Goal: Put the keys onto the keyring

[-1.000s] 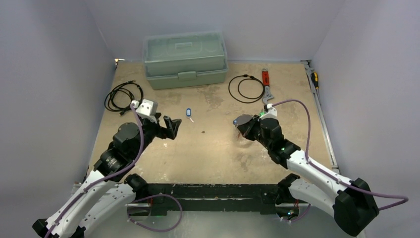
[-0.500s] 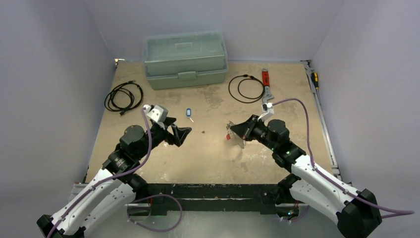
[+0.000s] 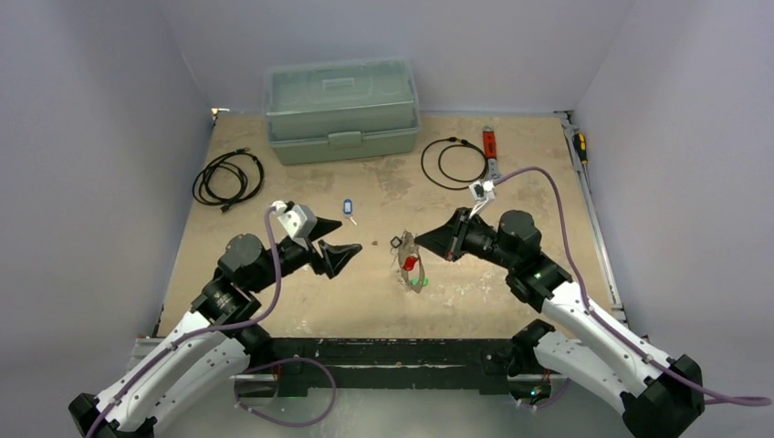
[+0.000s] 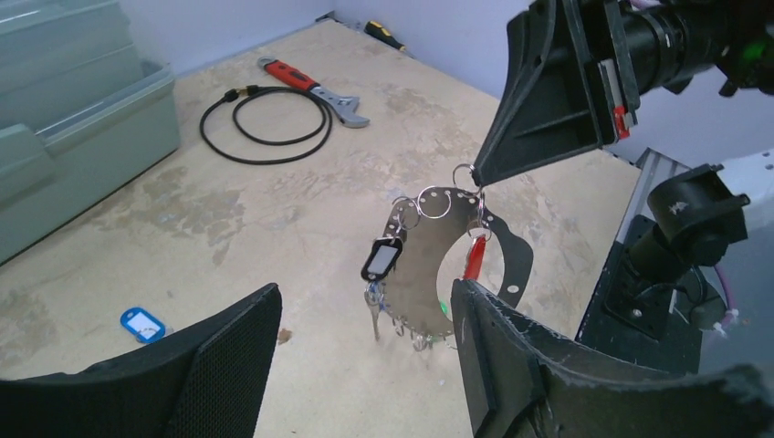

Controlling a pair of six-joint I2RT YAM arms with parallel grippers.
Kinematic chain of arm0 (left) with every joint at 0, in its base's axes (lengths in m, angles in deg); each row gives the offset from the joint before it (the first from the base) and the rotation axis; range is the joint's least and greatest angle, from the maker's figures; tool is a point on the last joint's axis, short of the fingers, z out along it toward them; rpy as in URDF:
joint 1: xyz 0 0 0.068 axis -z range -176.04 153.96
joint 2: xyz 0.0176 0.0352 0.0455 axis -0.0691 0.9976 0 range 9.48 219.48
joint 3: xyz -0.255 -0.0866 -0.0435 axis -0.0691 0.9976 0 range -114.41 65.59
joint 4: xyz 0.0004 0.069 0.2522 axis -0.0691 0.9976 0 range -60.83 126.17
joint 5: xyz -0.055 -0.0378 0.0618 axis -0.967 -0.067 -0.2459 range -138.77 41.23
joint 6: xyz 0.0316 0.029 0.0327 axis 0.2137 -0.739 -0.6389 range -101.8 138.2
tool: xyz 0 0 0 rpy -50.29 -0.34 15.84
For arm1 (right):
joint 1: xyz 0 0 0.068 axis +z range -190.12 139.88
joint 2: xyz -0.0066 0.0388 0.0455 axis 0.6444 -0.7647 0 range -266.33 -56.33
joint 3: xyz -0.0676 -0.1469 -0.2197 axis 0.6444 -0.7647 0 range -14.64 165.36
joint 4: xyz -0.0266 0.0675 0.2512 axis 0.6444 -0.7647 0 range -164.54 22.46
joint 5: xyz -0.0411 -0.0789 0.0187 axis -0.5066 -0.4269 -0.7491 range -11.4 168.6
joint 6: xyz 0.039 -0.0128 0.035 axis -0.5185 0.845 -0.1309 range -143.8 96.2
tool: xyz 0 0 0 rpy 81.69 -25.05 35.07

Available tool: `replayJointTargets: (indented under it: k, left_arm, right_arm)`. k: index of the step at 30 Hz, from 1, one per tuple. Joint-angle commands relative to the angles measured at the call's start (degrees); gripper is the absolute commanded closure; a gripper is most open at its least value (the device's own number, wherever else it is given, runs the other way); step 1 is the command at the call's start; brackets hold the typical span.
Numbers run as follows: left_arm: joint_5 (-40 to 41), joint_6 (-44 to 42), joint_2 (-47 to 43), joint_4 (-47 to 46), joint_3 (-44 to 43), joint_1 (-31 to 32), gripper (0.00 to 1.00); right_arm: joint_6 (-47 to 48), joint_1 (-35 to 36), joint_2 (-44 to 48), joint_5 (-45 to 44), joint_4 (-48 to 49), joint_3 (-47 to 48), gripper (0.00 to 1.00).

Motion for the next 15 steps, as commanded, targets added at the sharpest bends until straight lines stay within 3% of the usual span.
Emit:
replayJointTargets:
  k: [1, 6, 15]
  left_arm:
    - [-6.0, -3.1, 1.1, -4.0, -0.6, 0.2, 0.34]
    - [-4.9, -5.6, 2.1, -2.6, -2.0, 0.2, 0.36]
    - [-11.1, -7.2, 2.2, -3.9, -1.3, 0.2, 0.39]
  right_arm:
    - [3.6, 0.5, 0.2, 6.2, -1.9, 6.4, 1.00]
    - [5.4, 0.7, -1.3, 10.2, -5.3, 10.3, 1.00]
    - [12.6, 2.1, -5.3, 16.2, -13.5, 16.0, 1.00]
